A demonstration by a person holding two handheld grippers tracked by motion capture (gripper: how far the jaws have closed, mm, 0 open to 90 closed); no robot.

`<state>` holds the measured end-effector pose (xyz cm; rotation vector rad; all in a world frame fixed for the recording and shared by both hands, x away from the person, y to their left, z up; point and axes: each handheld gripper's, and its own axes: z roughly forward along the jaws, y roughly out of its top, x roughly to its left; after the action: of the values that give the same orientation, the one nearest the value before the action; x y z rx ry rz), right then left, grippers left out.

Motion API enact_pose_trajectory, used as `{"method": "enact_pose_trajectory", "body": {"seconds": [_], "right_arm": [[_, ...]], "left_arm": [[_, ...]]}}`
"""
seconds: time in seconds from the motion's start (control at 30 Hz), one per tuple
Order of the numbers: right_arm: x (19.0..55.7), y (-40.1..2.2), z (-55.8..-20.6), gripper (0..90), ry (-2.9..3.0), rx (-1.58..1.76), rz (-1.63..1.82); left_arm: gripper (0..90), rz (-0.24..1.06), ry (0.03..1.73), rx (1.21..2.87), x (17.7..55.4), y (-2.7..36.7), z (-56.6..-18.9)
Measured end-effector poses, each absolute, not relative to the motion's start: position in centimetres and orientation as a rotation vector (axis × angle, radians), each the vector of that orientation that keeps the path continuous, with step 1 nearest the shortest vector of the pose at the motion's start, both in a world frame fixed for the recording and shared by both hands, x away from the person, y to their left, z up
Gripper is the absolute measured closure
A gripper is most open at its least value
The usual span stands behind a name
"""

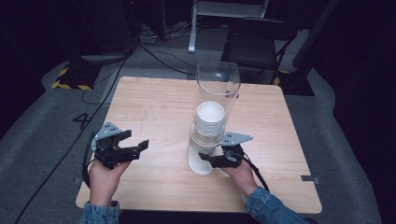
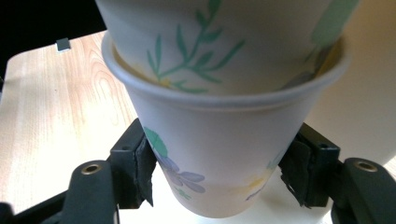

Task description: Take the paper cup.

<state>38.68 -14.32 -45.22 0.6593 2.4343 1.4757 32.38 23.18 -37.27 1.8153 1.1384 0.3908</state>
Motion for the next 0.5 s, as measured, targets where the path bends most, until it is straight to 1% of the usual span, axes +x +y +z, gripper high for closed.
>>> {"method": "enact_pose_trajectory", "body": {"seconds": [0.5], "right_arm": [[38.00, -14.75, -45.67, 34.1, 2.488, 0.632, 1.300]], "left_arm": [[22.6, 0.370, 1.125, 1.824, 33.26, 22.56, -37.25]]}}
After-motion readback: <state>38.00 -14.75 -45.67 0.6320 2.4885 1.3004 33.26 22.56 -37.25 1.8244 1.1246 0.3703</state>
